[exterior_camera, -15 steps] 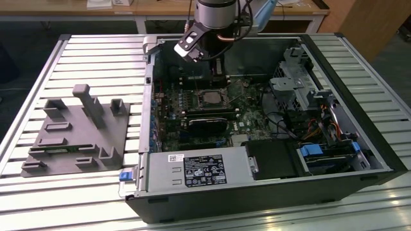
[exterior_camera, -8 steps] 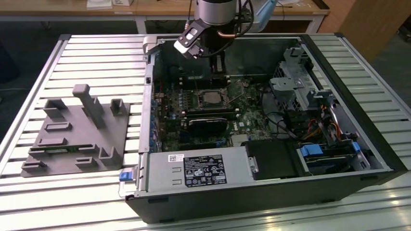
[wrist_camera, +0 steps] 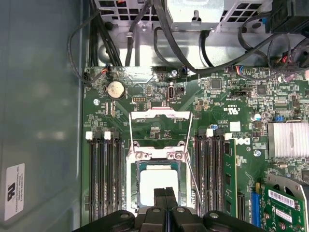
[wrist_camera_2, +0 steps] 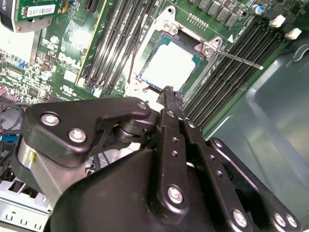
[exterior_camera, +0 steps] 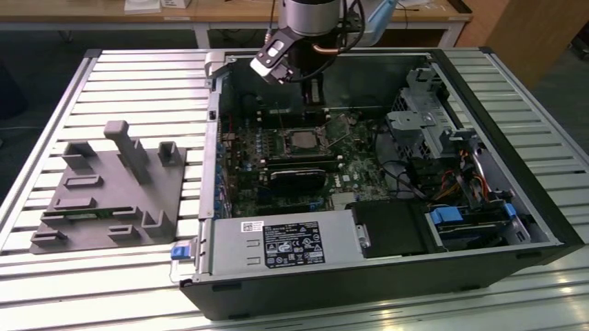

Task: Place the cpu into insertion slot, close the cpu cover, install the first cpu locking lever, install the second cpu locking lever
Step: 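Close the cpu cover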

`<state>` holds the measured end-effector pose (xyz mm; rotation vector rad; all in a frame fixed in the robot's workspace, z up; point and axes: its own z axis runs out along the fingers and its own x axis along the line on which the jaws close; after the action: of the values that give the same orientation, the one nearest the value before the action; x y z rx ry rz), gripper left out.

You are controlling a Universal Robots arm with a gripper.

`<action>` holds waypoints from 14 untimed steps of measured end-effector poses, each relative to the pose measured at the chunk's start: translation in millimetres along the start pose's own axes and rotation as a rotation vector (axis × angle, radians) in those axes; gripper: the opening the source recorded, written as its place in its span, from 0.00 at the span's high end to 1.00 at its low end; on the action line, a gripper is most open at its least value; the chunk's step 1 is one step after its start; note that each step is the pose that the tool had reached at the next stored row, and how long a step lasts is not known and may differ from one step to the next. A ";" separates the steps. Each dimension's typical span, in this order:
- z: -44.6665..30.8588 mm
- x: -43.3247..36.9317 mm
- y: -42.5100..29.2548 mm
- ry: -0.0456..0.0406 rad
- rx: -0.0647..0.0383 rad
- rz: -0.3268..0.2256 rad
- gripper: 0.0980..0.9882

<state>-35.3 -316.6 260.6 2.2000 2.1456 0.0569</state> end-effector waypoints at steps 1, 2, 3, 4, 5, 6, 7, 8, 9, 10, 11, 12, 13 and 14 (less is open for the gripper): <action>0.1 0.0 0.8 0.0000 0.000 0.000 0.99; 0.1 0.0 1.6 0.0000 0.000 0.000 0.99; 0.2 0.1 2.5 0.0000 0.000 0.000 0.99; 0.3 0.1 3.5 0.0000 0.000 0.000 0.99; 0.3 0.1 4.5 0.0000 0.000 0.000 0.99; 0.4 0.2 5.8 0.0001 0.000 0.000 0.99; 0.5 0.2 7.1 0.0000 0.000 0.000 0.99; 0.6 0.2 8.6 0.0000 0.000 0.000 0.99; 0.8 0.3 10.5 0.0000 0.000 0.000 0.99; 1.0 0.4 12.7 0.0001 0.000 0.000 0.99; 1.1 0.4 15.0 0.0000 0.000 0.000 0.99; 1.3 0.5 17.5 0.0001 0.000 0.000 0.99; 1.5 0.5 20.0 0.0001 0.000 0.000 0.99; 1.7 0.6 22.8 0.0001 0.000 0.000 0.99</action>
<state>-12.4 -316.6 260.5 2.2001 2.1457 0.0569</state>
